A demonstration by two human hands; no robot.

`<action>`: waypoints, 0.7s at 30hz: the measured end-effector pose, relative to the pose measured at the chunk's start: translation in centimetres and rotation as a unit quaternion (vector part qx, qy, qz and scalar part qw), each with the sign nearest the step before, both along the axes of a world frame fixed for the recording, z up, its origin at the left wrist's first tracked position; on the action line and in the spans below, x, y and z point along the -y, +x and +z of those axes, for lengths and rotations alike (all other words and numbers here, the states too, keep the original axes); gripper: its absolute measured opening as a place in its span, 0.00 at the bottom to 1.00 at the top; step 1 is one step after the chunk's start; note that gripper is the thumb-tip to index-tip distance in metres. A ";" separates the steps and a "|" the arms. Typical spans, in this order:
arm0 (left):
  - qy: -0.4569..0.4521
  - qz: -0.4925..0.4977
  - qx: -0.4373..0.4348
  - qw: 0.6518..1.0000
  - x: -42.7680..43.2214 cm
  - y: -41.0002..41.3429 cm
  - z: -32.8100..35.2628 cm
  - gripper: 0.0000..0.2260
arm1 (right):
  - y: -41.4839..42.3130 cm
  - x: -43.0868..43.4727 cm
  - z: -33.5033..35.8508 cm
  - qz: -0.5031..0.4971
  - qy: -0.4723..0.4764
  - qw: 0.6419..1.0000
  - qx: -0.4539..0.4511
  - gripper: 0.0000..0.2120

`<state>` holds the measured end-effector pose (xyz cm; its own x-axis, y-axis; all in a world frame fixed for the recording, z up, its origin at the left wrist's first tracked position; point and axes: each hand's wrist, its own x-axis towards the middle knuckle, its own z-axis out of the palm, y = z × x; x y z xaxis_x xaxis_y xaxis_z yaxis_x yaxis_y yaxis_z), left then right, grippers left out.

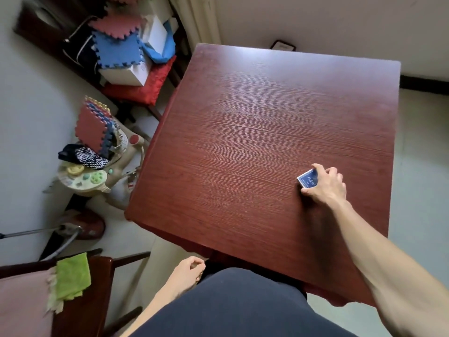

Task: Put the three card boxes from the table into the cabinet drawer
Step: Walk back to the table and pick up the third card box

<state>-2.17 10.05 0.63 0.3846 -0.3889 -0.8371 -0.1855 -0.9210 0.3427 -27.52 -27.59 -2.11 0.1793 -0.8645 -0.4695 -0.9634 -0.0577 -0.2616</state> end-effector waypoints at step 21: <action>-0.028 -0.120 0.001 0.992 -4.6 0.5 -1.8 0.04 | -6.1 -21.9 1.2 -0.292 0.084 0.905 0.298 0.38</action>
